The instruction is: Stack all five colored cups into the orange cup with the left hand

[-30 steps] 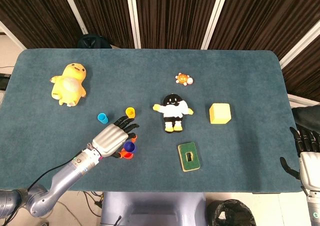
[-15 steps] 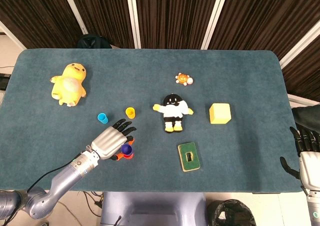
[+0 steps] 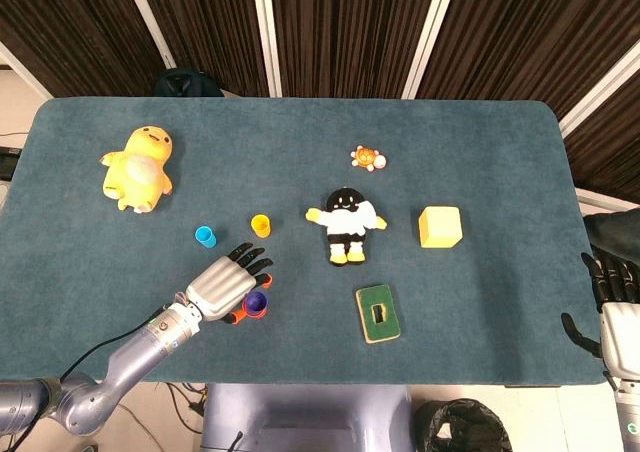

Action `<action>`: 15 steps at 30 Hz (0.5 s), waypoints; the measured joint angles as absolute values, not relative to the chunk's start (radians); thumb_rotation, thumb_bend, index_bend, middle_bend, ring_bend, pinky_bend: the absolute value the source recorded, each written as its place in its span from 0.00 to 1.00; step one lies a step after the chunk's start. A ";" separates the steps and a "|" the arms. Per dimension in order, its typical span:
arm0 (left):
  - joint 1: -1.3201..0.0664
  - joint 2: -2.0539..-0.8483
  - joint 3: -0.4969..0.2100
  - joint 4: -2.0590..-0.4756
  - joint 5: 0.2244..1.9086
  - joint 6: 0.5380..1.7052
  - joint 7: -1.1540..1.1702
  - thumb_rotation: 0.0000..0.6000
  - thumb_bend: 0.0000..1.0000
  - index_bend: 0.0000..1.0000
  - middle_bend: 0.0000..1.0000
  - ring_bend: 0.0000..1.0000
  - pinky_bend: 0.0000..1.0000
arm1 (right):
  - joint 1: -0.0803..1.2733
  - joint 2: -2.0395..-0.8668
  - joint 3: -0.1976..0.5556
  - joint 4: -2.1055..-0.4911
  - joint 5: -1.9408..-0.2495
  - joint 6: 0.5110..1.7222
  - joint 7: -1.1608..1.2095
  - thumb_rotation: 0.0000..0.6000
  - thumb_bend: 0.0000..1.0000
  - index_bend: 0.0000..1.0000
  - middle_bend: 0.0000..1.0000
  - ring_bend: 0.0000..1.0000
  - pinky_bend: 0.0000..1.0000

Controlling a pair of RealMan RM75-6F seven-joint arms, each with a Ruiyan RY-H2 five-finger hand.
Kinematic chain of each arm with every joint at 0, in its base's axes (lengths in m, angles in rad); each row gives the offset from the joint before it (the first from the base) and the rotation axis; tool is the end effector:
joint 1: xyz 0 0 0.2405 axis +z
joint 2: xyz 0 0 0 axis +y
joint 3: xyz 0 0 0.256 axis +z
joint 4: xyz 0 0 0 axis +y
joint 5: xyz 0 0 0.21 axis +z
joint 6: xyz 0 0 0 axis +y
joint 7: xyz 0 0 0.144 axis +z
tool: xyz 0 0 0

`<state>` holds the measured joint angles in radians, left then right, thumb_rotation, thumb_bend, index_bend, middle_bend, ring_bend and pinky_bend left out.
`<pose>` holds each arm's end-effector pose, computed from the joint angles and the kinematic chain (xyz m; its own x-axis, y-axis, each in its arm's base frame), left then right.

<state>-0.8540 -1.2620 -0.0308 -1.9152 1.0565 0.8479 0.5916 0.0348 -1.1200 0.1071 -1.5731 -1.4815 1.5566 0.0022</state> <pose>-0.1094 0.2829 0.0142 0.6831 0.3299 0.6515 0.6716 -0.6341 -0.3832 -0.3208 -0.1765 0.1814 0.4251 0.1079 0.8987 -0.9051 0.0568 0.4213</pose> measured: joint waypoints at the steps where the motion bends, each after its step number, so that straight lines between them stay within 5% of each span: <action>1: -0.857 -1.260 -0.030 -1.917 1.052 0.846 0.595 1.00 0.18 0.23 0.10 0.00 0.03 | 0.035 -1.120 0.107 -1.573 -1.481 1.557 0.002 1.00 0.37 0.07 0.04 0.07 0.04; 6: -0.869 -1.249 -0.025 -1.925 1.029 0.840 0.607 1.00 0.16 0.12 0.09 0.00 0.03 | 0.034 -1.120 0.108 -1.575 -1.479 1.557 0.003 1.00 0.37 0.07 0.04 0.07 0.04; 15: -0.847 -1.288 -0.062 -1.872 1.050 0.956 0.568 1.00 0.16 0.13 0.11 0.00 0.05 | 0.036 -1.120 0.106 -1.578 -1.478 1.551 0.000 1.00 0.37 0.07 0.04 0.07 0.04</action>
<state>-0.8467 -1.2883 -0.0624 -1.8722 1.0501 0.9556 0.5680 0.0356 -1.1204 0.1062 -1.5775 -1.4779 1.5514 0.0002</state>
